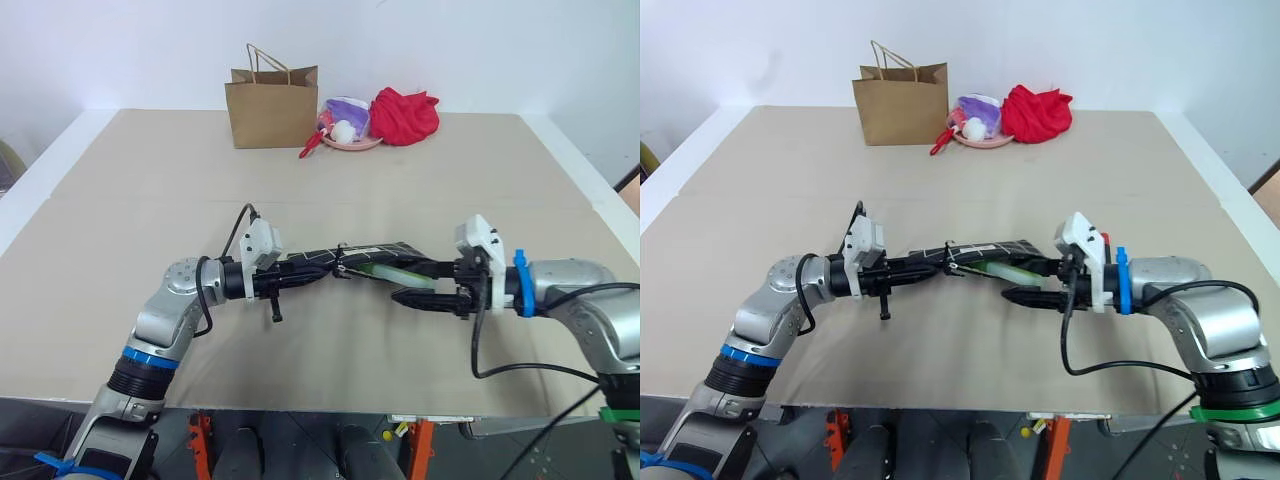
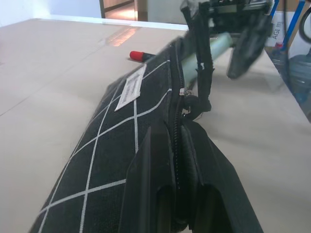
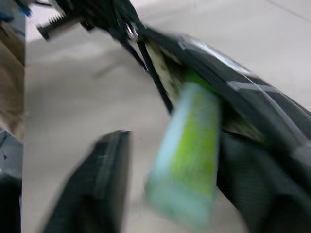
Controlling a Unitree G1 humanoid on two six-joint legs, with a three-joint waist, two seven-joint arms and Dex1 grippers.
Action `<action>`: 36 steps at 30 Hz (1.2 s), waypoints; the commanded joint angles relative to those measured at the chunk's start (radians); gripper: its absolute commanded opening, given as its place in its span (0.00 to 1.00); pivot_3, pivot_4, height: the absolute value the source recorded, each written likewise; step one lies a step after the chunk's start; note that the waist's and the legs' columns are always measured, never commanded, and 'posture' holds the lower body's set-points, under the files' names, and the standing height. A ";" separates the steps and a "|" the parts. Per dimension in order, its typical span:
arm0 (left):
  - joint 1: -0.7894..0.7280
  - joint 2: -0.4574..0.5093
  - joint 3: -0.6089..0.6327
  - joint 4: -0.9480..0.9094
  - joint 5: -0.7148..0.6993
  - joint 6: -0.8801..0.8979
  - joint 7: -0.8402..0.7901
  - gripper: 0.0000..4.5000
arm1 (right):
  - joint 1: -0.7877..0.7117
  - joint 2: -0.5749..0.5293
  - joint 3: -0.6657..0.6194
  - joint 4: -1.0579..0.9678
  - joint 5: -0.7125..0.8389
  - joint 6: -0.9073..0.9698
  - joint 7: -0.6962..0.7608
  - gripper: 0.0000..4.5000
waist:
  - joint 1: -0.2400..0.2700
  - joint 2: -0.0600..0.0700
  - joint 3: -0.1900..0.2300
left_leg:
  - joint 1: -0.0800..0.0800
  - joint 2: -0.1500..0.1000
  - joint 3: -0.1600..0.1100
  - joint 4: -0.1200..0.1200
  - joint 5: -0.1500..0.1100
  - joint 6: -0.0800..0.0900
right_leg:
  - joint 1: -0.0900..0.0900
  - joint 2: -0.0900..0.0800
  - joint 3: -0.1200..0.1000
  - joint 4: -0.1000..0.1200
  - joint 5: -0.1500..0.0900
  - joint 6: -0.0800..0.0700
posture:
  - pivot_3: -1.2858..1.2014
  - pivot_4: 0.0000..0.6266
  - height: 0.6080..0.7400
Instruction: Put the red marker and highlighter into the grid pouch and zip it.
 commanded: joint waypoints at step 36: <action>-0.019 0.032 0.033 -0.021 -0.008 -0.011 0.006 0.00 | 0.269 0.374 -0.310 0.182 -0.352 -0.047 -0.889 0.50 | 0.004 -0.004 -0.004 | 0.004 0.000 -0.001 0.001 0.000 0.000 | 0.006 0.000 0.000 0.000 0.001 0.000 | 0.52 0.24 1.00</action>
